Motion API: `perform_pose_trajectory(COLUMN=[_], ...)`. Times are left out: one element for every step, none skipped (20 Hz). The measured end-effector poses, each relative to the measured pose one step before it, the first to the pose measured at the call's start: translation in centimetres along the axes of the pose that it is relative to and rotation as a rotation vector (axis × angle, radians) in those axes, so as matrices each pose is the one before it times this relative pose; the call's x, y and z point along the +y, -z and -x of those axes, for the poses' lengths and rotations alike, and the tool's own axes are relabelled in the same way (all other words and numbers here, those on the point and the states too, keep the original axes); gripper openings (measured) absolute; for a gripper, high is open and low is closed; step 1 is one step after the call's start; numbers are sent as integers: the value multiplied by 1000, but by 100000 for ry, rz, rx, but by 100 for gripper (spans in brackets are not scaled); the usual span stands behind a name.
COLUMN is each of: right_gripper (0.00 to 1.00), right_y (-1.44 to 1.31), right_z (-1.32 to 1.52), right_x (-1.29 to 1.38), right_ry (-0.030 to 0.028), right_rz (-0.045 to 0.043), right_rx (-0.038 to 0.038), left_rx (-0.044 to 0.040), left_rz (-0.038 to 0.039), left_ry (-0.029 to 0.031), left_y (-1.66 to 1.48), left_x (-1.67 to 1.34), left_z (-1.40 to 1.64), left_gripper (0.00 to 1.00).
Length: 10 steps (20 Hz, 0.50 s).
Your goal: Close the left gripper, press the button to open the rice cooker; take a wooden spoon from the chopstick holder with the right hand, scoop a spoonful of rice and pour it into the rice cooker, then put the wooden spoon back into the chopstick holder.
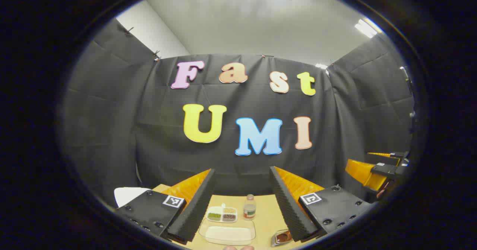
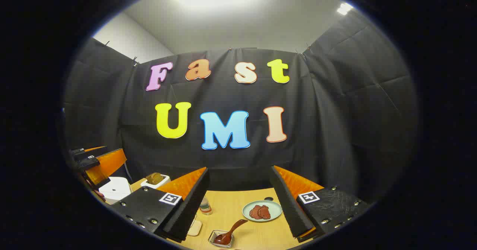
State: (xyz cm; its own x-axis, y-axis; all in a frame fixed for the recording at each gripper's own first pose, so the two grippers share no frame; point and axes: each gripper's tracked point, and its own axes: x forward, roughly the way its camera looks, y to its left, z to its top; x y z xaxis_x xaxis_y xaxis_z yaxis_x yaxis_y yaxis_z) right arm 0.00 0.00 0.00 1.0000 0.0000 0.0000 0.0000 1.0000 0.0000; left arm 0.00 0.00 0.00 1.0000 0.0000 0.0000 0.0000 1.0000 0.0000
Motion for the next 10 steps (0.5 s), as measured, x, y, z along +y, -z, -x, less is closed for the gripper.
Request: perform_pose_trajectory(right_gripper=[98,98,98,98,98,98,98,98,98,98], right_y=[-509,-467,4,-1,-76,-219,-69,-127,-156,-151], right_z=[-39,-12,-97,10,101,-51,-10,-54,-78,-39], right_x=[223,222,186,508,452,75,291,111,53,143], right_ry=[728,917,1185,-149,479,699,-5,455,262,6], right_rz=[1081,673,301,-60,119,263,332,310,78,20], right_rx=[-1249,-1491,-241,132,-102,-315,-122,-221,-234,-293], left_rx=[-737,468,849,596,498,756,1212,482,-121,-192], left_rz=[-1289,-2525,-1604,697,1890,1464,574,139,243,-363], left_ry=[1942,1283,5,659,-107,-312,-371,-31,138,-177], left_y=[-382,-164,301,50,65,33,265,-31,-73,-155], left_x=[-72,-11,284,46,88,373,584,425,382,479], left_z=[-122,-64,129,-6,-101,-121,-174,-233,-171,-169], left_gripper=[94,97,97,97,97,97,97,97,98,97])
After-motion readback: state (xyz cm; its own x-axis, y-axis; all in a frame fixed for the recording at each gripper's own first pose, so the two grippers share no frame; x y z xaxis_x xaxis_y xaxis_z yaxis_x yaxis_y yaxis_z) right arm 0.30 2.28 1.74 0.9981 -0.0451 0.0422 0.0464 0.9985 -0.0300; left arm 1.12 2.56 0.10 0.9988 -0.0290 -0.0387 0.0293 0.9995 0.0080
